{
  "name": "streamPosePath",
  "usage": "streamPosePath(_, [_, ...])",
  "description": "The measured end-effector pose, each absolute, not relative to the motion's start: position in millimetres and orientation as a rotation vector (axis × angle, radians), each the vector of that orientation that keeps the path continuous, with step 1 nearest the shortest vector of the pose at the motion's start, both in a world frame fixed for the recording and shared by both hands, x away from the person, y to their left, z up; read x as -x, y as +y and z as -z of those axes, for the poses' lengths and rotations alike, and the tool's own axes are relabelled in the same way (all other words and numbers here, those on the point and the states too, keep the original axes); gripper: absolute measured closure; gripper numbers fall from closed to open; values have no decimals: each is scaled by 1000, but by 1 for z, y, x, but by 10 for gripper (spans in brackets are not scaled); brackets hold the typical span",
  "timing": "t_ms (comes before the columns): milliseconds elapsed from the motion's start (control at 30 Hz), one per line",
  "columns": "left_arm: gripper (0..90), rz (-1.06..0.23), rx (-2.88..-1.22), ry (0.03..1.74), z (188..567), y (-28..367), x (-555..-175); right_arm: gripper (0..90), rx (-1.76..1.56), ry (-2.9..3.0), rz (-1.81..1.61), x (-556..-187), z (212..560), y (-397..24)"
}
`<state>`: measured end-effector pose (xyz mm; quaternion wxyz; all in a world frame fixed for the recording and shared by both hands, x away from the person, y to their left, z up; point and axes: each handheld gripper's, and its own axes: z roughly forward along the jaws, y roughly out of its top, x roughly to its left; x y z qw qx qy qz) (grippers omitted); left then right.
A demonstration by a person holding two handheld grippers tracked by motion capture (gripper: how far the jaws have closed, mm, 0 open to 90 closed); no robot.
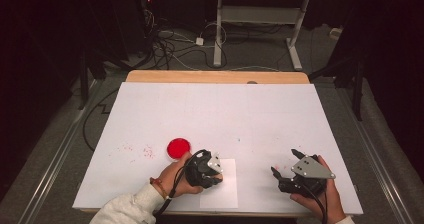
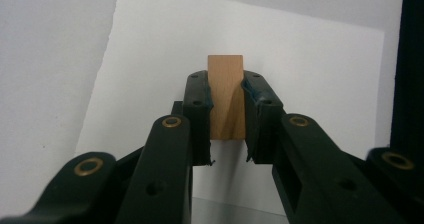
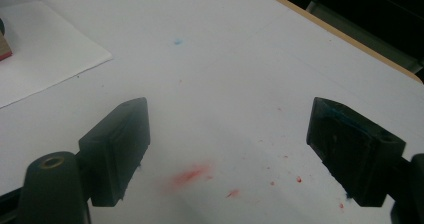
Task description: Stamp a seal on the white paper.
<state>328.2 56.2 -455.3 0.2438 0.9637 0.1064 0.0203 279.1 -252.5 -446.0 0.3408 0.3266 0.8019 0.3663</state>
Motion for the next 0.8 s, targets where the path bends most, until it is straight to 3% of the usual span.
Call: streamPosePath(800, [736,-51,-2617,322,458,58,-328,181,-838,2096,-965,-278,445,-253])
